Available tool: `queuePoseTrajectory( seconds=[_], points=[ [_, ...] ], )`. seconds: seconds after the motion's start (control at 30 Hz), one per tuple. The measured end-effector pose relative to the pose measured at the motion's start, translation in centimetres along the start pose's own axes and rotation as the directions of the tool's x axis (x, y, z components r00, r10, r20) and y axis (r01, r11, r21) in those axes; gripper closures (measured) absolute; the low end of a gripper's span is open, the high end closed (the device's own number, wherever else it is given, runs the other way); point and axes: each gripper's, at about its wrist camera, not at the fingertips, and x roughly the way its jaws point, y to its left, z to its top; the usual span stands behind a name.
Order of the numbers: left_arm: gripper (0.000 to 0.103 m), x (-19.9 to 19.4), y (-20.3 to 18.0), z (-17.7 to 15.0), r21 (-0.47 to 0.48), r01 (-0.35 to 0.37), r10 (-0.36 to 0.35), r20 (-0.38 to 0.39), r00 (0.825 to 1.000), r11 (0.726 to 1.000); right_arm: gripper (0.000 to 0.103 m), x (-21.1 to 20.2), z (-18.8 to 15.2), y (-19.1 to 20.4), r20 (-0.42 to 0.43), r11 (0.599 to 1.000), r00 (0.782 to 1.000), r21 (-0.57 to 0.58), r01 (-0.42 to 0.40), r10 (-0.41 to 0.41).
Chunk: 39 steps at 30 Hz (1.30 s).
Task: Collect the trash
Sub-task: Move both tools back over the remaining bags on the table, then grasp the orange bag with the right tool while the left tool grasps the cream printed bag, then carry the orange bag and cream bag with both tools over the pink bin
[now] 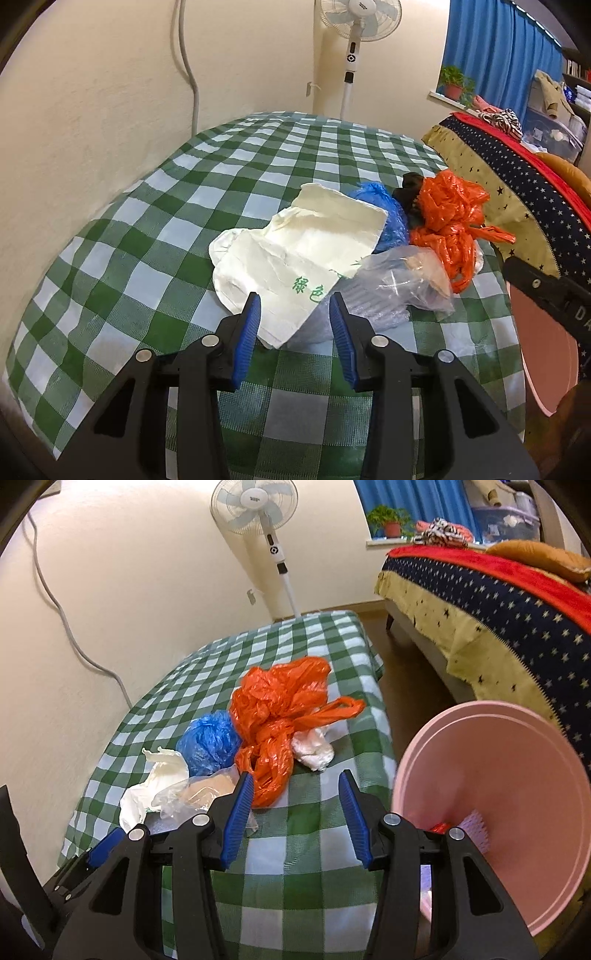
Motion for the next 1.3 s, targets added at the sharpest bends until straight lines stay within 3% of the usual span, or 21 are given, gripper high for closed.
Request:
queuePoseTrajectory(
  seconds=[0.47, 0.53, 0.67, 1.0, 1.3],
  points=[
    [0.064, 1.3, -0.3, 0.3, 0.011, -0.007, 0.008, -0.052, 0.999, 1.0, 0.055, 4.1, -0.5, 0.4, -0.105, 0.998, 0.993, 0.04, -0.042, 0.046],
    [0.065, 1.4, -0.2, 0.3, 0.003, 0.0, 0.0, -0.059, 0.998, 1.0, 0.072, 4.4, -0.5, 0.5, -0.118, 0.998, 0.991, 0.037, -0.053, 0.057],
    [0.072, 1.4, 0.3, 0.3, -0.026, 0.016, -0.017, -0.064, 0.998, 1.0, 0.087, 4.5, -0.7, 1.3, -0.131, 0.998, 0.989, 0.003, -0.07, 0.07],
    [0.096, -0.4, 0.8, 0.5, -0.039, 0.017, -0.016, 0.004, 1.0, 0.999, 0.093, 1.3, 0.2, 2.3, -0.05, 0.994, 0.995, -0.072, -0.084, 0.081],
    [0.102, -3.8, 1.7, 1.0, -0.047, 0.03, -0.026, 0.079, 0.997, 0.998, 0.094, -2.8, 0.9, 2.6, 0.024, 0.989, 0.994, -0.107, -0.104, 0.107]
  ],
)
